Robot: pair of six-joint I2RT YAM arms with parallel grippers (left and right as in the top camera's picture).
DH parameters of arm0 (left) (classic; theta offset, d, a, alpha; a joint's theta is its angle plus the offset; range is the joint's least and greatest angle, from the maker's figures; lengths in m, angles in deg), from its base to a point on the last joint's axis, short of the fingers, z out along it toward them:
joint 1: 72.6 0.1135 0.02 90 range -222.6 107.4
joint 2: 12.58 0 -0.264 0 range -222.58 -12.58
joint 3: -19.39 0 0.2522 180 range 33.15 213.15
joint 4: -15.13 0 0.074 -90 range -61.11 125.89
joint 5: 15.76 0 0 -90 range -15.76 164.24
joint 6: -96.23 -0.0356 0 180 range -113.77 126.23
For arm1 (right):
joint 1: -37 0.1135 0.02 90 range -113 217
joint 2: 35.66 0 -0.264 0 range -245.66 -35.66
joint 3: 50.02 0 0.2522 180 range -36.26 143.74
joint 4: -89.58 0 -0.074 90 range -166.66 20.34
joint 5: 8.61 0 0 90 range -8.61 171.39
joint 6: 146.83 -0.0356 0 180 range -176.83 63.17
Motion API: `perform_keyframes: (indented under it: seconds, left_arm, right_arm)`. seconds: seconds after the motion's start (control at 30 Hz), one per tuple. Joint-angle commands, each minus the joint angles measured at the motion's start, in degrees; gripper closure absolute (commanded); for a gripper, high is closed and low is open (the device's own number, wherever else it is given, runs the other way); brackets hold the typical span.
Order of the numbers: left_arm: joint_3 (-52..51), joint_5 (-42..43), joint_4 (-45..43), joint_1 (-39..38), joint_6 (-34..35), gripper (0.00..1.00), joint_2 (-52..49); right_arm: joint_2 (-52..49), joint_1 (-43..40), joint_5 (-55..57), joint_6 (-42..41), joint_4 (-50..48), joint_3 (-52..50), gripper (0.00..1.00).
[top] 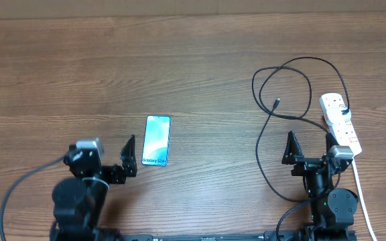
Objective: Plug charger to phone and switch on socket
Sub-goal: 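Move the left gripper over the phone and lower toward it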
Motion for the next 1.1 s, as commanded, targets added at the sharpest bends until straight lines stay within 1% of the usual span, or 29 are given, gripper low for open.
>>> perform_keyframes:
  seconds: [0.0, 0.17, 0.33, 0.5, 0.57, 0.63, 0.73, 0.83, 1.07]
  left_arm:
    - [8.9, 0.5, 3.5, 0.3, 0.8, 0.0, -8.8]
    - [21.4, 1.1, 12.9, 0.3, 0.8, 0.0, -21.5]
    - [34.2, 5.0, 23.2, -0.5, 0.8, 0.0, -34.3]
    - [44.5, 4.4, 31.6, -4.8, 0.8, 0.0, -45.9]
    - [48.2, 2.4, 34.1, -7.9, 0.8, 0.0, -51.1]
    - [49.7, -0.1, 35.3, -10.0, 0.8, 0.0, -54.4]
    - [50.0, -1.2, 35.1, -12.0, 0.8, 0.0, -58.1]
    - [50.0, 0.0, 34.1, -12.1, 0.8, 0.0, -61.5]
    - [50.0, 0.0, 34.5, -12.1, 0.9, 0.0, -68.7]
  right_arm:
    - [0.6, -0.2, -0.2, 0.2, -0.3, -0.6, 0.0]
    - [0.6, -0.2, -0.3, 0.2, -0.3, -0.6, 0.0]
    - [0.6, -0.2, -0.3, 0.2, -0.3, -0.6, 0.0]
    - [0.6, -0.2, -0.2, 0.2, -0.3, -0.6, 0.0]
    - [0.6, -0.2, -0.3, 0.2, -0.3, -0.6, 0.0]
    - [0.6, -0.2, -0.2, 0.2, -0.3, -0.6, 0.0]
    - [0.6, -0.2, -0.2, 0.2, -0.3, -0.6, 0.0]
    - [0.6, -0.2, -0.2, 0.2, -0.3, -0.6, 0.0]
    - [0.6, -0.2, -0.2, 0.2, -0.3, -0.6, 0.0]
